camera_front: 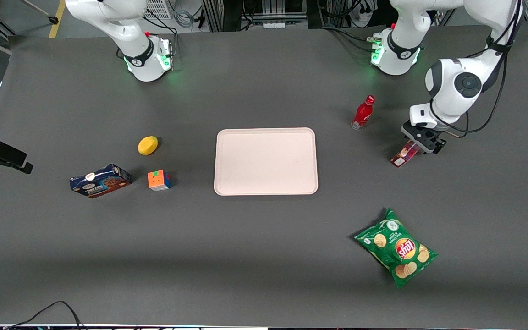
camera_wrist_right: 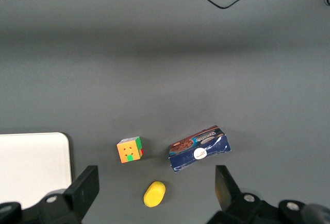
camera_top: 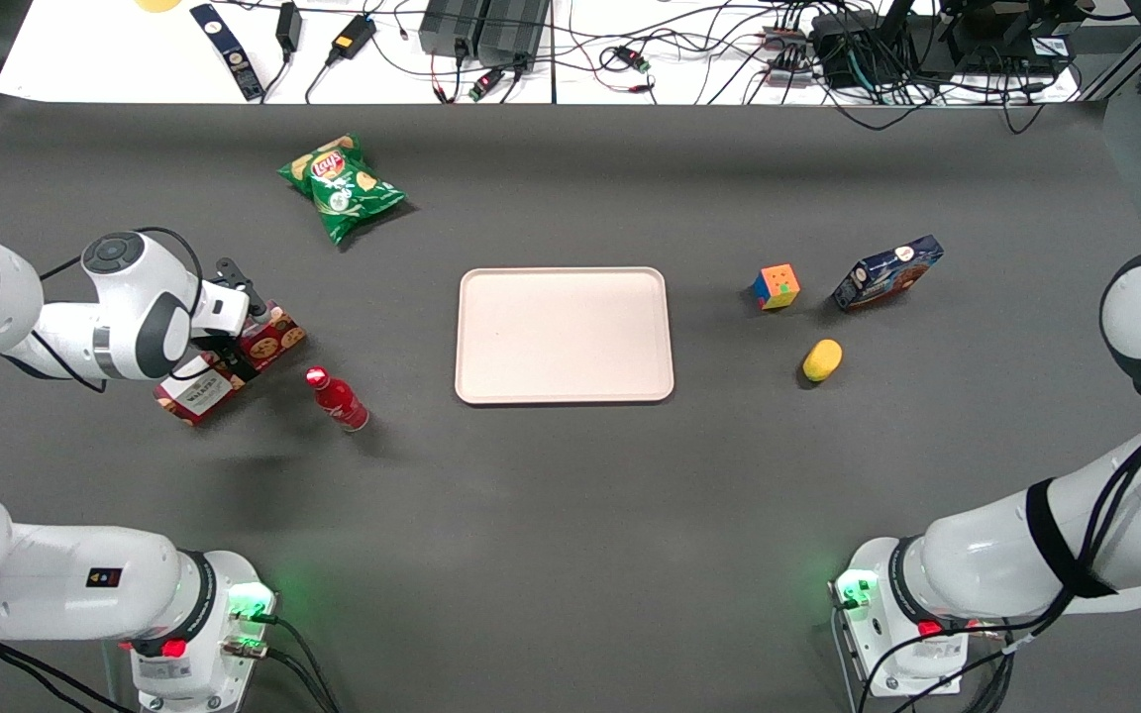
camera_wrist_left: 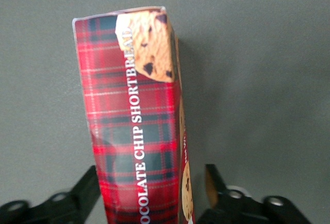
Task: Place red cookie box on tray
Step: 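Lower the left gripper and close it on the shortbread box, lifting it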
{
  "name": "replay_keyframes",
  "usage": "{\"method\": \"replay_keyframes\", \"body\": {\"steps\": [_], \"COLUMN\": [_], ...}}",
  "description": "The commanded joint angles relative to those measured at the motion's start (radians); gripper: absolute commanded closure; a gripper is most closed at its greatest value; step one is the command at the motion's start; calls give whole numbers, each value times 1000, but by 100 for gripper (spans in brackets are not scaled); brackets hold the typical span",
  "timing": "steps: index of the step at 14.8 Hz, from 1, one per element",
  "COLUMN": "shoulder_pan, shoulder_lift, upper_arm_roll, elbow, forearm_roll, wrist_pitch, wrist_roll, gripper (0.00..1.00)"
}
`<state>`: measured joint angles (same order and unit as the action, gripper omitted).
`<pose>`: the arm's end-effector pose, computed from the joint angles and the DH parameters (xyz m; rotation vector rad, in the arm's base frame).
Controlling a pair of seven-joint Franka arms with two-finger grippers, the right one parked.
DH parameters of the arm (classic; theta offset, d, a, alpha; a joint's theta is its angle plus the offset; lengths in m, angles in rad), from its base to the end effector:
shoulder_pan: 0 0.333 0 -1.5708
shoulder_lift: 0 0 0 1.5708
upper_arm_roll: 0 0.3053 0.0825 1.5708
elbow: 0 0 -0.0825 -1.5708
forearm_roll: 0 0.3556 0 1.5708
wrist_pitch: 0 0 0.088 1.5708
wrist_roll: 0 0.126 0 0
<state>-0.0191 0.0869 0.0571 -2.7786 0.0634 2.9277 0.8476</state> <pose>0.3804 0.0113 0.1901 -2.8064 1.3067 -0.0735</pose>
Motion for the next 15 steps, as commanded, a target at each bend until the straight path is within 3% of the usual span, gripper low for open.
{"method": "replay_keyframes", "body": {"steps": [1, 2, 5, 15], "shoulder_pan": [-12, -12, -12, -9], "shoulder_lift": [-10, -10, -30, -278], "upper_arm_roll": [9, 7, 10, 79], "elbow": [-15, -7, 39, 499], "forearm_roll": [4, 4, 4, 3], "wrist_pitch": [13, 11, -27, -799], "wrist_roll": [46, 66, 74, 113], "gripper": [81, 91, 91, 90]}}
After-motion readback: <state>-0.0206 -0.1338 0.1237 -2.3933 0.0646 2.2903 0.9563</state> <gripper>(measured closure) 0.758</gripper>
